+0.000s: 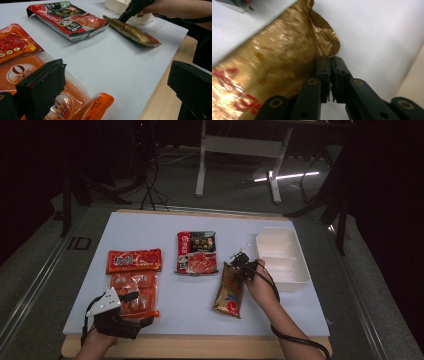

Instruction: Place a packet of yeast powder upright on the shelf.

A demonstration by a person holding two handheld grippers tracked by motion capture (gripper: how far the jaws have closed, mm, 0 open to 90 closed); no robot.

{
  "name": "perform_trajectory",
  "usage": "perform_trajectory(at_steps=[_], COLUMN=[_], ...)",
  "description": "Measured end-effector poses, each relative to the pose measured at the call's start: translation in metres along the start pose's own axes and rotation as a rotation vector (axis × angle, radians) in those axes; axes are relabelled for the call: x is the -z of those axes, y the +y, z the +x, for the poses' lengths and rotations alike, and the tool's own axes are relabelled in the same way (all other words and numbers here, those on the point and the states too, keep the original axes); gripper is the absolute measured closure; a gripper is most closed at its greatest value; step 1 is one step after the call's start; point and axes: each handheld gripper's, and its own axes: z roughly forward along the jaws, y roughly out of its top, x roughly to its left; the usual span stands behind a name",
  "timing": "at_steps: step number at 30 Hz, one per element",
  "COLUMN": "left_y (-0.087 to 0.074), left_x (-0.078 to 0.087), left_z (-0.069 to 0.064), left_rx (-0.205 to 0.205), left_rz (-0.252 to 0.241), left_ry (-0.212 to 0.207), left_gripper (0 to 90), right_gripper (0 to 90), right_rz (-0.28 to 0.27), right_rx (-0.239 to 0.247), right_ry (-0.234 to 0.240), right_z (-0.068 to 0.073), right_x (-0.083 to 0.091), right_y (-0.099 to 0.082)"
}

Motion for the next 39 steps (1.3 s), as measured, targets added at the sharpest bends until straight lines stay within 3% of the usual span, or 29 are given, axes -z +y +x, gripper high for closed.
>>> perform_trajectory(at_steps=[4, 20, 39], left_y=[0.000, 0.000, -0.001], left_x=[0.000, -0.001, -0.001], left_z=[0.001, 0.001, 0.001], left_rx=[0.009, 0.009, -0.001], left_rz=[-0.003, 0.006, -0.001], left_ry=[-0.001, 0.003, 0.004], left_gripper=[1.6, 1.6, 1.6], right_gripper=[87.9, 88.7, 88.8], right_rz=[-0.037, -0.194, -0.408], right_rx=[-0.016, 0.034, 0.140], right_ry=[0.017, 0.053, 0.143], right_z=[-0.005, -0.003, 0.027], right_x=[0.009, 0.058, 0.128], right_y=[0.000, 0.003, -0.004])
